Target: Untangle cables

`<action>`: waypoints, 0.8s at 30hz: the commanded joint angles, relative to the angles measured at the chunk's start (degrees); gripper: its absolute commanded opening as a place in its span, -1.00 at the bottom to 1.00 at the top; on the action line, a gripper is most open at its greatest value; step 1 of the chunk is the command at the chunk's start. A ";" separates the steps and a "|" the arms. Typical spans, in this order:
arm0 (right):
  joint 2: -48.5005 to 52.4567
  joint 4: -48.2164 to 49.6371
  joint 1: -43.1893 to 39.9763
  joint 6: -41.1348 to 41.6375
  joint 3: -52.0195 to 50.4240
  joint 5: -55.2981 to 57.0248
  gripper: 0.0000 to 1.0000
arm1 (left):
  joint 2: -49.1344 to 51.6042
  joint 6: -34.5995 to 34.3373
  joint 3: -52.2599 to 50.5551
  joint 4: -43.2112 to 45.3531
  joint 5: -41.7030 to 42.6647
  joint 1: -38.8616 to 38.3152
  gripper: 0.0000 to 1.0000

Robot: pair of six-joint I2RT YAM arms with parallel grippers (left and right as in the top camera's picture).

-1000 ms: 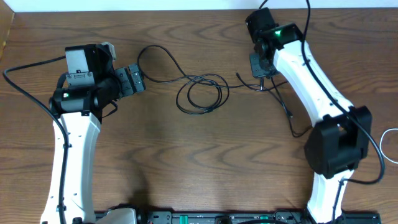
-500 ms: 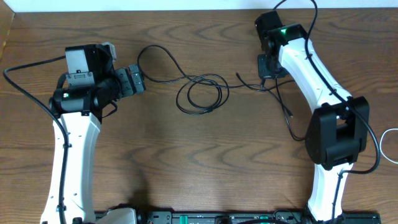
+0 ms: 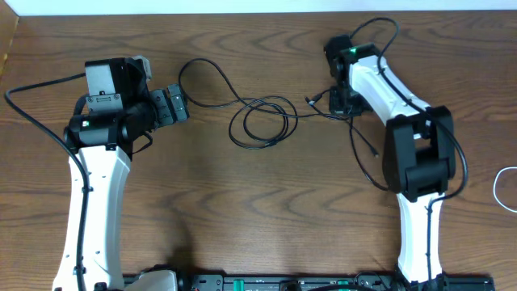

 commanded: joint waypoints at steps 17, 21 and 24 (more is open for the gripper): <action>1.14 -0.48 0.55 11.02 -0.48 1.57 -0.42 | -1.18 0.50 -0.22 -0.39 0.68 0.20 0.99; 1.14 -1.16 0.50 12.37 -0.48 1.62 -0.38 | -1.18 0.50 -0.22 -0.39 0.70 0.20 0.99; 1.14 -1.88 0.52 14.80 -0.59 1.62 -0.34 | -1.18 0.48 -0.22 -0.55 0.70 0.20 0.99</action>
